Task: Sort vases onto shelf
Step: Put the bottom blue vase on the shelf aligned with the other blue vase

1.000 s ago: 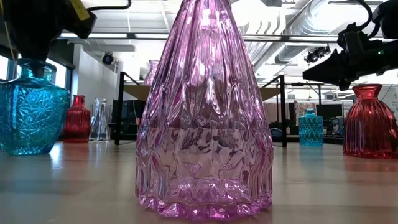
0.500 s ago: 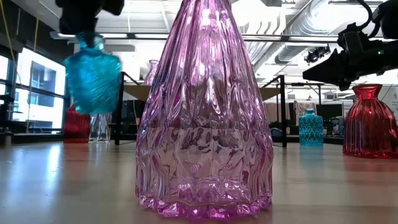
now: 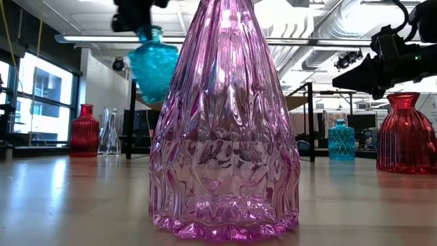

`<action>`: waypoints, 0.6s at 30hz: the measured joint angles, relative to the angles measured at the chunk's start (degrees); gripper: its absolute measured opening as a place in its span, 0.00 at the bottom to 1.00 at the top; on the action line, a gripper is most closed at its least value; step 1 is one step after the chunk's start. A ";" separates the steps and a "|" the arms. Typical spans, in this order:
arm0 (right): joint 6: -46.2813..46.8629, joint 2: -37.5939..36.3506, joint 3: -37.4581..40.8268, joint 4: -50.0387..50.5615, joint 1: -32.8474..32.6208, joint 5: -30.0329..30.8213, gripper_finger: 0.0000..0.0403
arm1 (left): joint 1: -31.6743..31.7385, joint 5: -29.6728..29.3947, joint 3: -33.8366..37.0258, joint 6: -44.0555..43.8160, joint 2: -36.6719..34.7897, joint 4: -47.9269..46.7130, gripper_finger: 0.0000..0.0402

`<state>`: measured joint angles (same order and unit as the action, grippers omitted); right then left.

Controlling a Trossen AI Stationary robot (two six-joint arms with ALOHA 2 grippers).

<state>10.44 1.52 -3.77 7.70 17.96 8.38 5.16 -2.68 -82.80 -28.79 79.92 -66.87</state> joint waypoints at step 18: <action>0.00 0.00 0.00 0.00 -0.02 0.00 0.12 | 8.78 0.31 -26.93 20.30 17.75 0.48 0.09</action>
<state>10.44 1.52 -3.77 7.70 17.93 8.38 13.94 -2.37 -109.73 -8.50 97.67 -66.39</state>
